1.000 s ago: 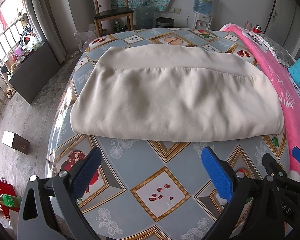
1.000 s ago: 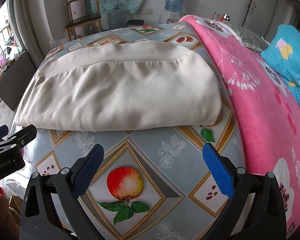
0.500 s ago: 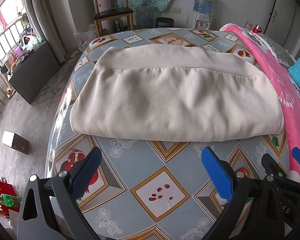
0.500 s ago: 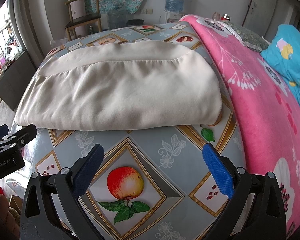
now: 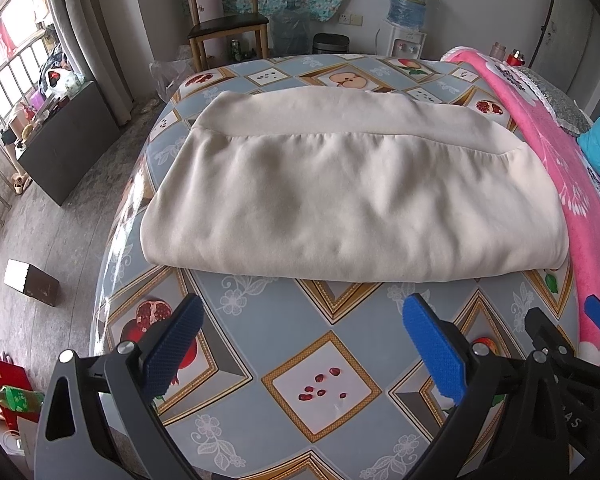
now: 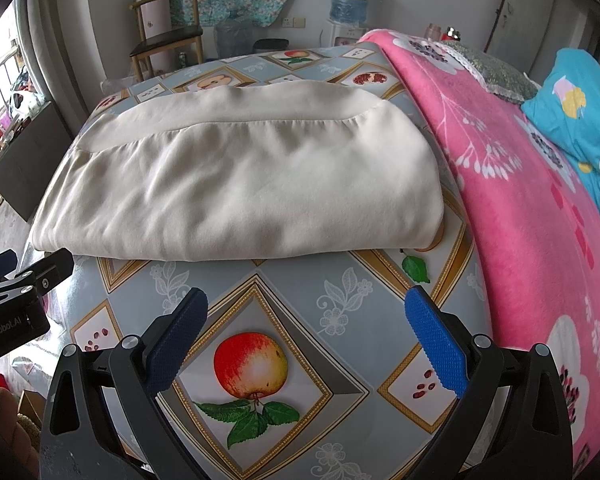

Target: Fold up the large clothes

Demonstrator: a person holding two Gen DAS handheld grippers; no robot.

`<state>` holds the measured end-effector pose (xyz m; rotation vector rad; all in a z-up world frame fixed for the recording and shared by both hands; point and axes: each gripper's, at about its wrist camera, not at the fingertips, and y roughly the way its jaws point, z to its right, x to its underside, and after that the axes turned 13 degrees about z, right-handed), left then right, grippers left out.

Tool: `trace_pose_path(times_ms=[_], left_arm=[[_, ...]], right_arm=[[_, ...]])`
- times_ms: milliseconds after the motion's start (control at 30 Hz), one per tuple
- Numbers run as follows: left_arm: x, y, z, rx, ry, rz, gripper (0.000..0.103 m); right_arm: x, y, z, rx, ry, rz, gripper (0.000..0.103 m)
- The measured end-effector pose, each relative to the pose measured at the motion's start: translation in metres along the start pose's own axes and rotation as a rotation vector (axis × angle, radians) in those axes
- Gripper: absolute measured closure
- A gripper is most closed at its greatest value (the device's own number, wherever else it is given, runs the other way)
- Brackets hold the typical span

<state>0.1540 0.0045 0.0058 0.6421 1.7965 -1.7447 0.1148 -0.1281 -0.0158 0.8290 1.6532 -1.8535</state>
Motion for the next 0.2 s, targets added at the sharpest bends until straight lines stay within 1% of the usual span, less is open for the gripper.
trace_pose_path(times_ms=[200], left_arm=[[0.0027, 0.0025, -0.0008, 0.004, -0.003, -0.005, 0.005]], right_arm=[[0.0024, 0.0001, 0.0011, 0.007, 0.001, 0.000, 0.007]])
